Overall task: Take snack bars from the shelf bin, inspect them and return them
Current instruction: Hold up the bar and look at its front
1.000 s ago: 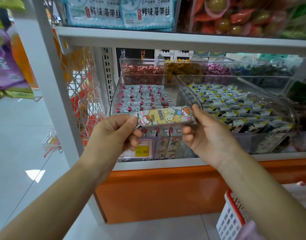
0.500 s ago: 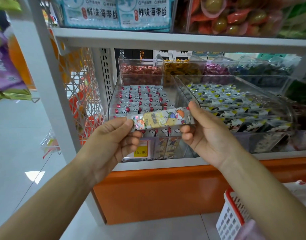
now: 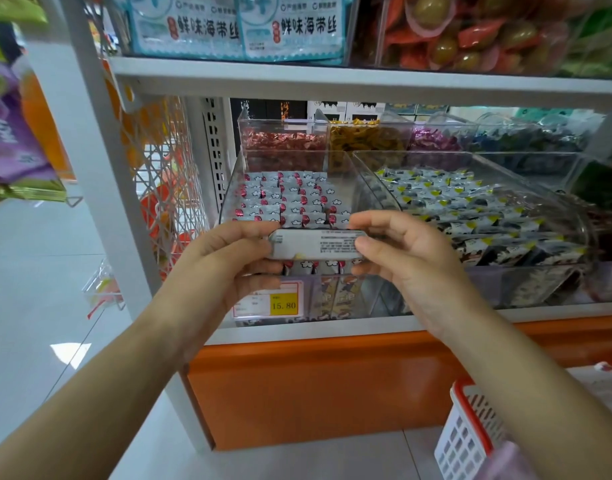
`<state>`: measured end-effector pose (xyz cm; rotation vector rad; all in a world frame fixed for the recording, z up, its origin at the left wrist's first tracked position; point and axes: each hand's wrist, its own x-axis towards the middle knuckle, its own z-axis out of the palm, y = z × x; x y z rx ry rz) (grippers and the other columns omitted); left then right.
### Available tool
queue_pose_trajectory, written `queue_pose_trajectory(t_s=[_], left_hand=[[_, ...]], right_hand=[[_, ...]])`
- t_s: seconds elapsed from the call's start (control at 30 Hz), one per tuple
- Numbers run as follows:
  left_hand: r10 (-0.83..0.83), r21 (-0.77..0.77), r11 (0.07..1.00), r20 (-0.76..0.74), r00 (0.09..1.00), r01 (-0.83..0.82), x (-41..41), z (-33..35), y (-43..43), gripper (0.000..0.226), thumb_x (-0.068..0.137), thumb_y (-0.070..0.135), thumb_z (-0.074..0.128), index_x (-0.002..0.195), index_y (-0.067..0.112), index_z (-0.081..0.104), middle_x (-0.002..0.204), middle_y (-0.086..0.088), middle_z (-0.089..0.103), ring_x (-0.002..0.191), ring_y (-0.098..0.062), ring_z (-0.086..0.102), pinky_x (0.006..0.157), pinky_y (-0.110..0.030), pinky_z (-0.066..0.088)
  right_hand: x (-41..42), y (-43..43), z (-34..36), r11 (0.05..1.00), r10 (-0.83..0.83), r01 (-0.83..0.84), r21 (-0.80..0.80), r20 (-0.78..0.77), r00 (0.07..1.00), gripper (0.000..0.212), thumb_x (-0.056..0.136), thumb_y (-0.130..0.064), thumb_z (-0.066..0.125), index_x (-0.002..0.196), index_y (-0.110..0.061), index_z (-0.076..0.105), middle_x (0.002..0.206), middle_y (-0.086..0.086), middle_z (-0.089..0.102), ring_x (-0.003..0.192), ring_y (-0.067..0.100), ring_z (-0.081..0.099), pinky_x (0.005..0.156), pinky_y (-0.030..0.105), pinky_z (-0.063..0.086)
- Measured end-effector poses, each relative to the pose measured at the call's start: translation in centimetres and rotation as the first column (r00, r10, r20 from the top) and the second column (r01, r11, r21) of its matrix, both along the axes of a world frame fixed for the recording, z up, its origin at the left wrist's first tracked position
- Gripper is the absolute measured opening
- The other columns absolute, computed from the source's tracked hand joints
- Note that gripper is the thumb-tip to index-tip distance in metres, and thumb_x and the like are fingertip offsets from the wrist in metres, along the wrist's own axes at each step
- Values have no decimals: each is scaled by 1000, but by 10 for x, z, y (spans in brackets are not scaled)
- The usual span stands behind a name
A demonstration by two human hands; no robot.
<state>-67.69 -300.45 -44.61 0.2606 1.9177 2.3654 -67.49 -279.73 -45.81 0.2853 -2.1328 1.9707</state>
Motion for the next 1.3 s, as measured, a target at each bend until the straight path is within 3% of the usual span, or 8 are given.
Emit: queue_pose_trajectory(t_s=[0.13, 0.4, 0.57, 0.73, 0.93, 1.07, 1.2, 1.3], left_hand=[[41, -213, 975, -127, 991, -68, 2, -2, 0, 24, 83, 20, 58, 105, 19, 68, 93, -6, 72, 76, -13, 69, 60, -16, 53], [18, -392, 911, -266, 964, -125, 3, -2, -3, 24, 76, 28, 63, 99, 26, 70, 85, 2, 73, 72, -11, 69, 61, -16, 54], [-47, -459, 880, -337, 940, -121, 5, -2, 0, 21, 71, 35, 66, 90, 30, 70, 77, -5, 69, 63, -12, 62, 61, -21, 54], [-63, -488, 868, -281, 958, -86, 4, -3, 0, 4, 79, 22, 67, 75, 23, 68, 73, -9, 64, 62, -13, 57, 63, -30, 51], [-139, -508, 861, -228, 964, 4, 2, 1, -4, 18, 82, 20, 65, 75, 4, 68, 73, -16, 62, 60, -9, 57, 55, -13, 46], [-149, -493, 869, -170, 974, 47, -1, 4, -10, 23, 84, 16, 64, 62, 9, 68, 55, 12, 59, 53, 4, 54, 50, -9, 43], [-163, -470, 878, -116, 980, 90, -2, 7, -15, 19, 75, 29, 66, 69, 13, 73, 64, 11, 67, 60, 1, 59, 54, -11, 47], [-157, -492, 867, -132, 979, 73, -4, 5, -18, 39, 70, 44, 63, 80, 7, 71, 75, -5, 66, 69, -13, 62, 61, -17, 52]], right_hand=[[1, -1, 0, 996, -9, 11, 92, -17, 1000, 21, 85, -10, 64, 98, -25, 71, 99, -2, 72, 84, 14, 70, 76, 31, 58], [2, -4, 2, 985, -45, 60, 163, -92, 995, 8, 80, -12, 69, 77, -19, 69, 73, -10, 69, 70, 4, 65, 61, 16, 51], [2, -5, 2, 950, -139, 177, 259, -158, 978, 15, 83, -14, 66, 70, -7, 65, 71, 9, 65, 61, 6, 57, 57, 21, 46], [5, -7, 2, 935, -104, 160, 315, -188, 977, 13, 85, -13, 65, 74, -6, 66, 73, 9, 66, 67, 15, 61, 60, 23, 48], [6, -8, 5, 937, -80, 128, 325, -160, 984, 10, 83, -12, 67, 74, -8, 69, 71, 1, 68, 66, 9, 62, 60, 21, 49], [7, -10, 5, 942, -46, 89, 323, -141, 989, 10, 82, -13, 66, 73, -11, 69, 65, -7, 66, 61, 1, 60, 56, 15, 47], [7, -10, 5, 951, -47, 86, 297, -136, 990, 10, 82, -14, 67, 73, -11, 70, 67, -4, 69, 61, 2, 62, 56, 14, 48], [7, -11, 4, 956, -73, 113, 272, -151, 986, 12, 82, -17, 67, 72, -11, 69, 69, 0, 69, 60, 6, 64, 54, 16, 50]])
